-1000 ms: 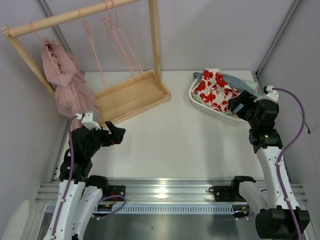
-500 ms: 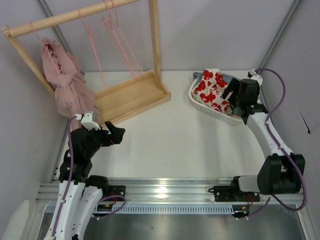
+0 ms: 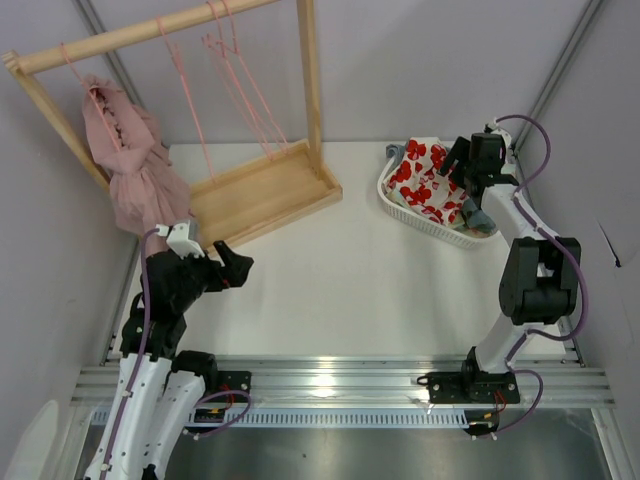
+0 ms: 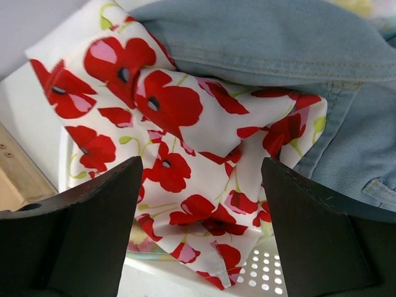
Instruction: Place the skirt on the hanger
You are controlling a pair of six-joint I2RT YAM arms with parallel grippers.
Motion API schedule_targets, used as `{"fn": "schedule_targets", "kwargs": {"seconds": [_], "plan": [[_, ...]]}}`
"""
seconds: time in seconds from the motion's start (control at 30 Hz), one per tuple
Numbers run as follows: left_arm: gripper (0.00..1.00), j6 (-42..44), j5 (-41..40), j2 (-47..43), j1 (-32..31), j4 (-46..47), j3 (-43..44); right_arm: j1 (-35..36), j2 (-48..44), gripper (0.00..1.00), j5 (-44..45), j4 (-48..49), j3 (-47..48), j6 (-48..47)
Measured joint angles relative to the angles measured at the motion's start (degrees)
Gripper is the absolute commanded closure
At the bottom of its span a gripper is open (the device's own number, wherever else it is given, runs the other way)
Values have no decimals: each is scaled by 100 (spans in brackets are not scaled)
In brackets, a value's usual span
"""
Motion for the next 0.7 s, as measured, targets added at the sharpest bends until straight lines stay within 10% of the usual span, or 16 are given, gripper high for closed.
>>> {"fn": "schedule_targets", "kwargs": {"seconds": [0.53,0.63,0.7], "plan": [[1,0,0,94,9,4,0,-184,673,36,-514,905,20,149],[1,0,0,94,24,4,0,-173,887,55,-584,964,42,214],[1,0,0,94,35,4,0,-173,942,85,-610,970,44,223]]}}
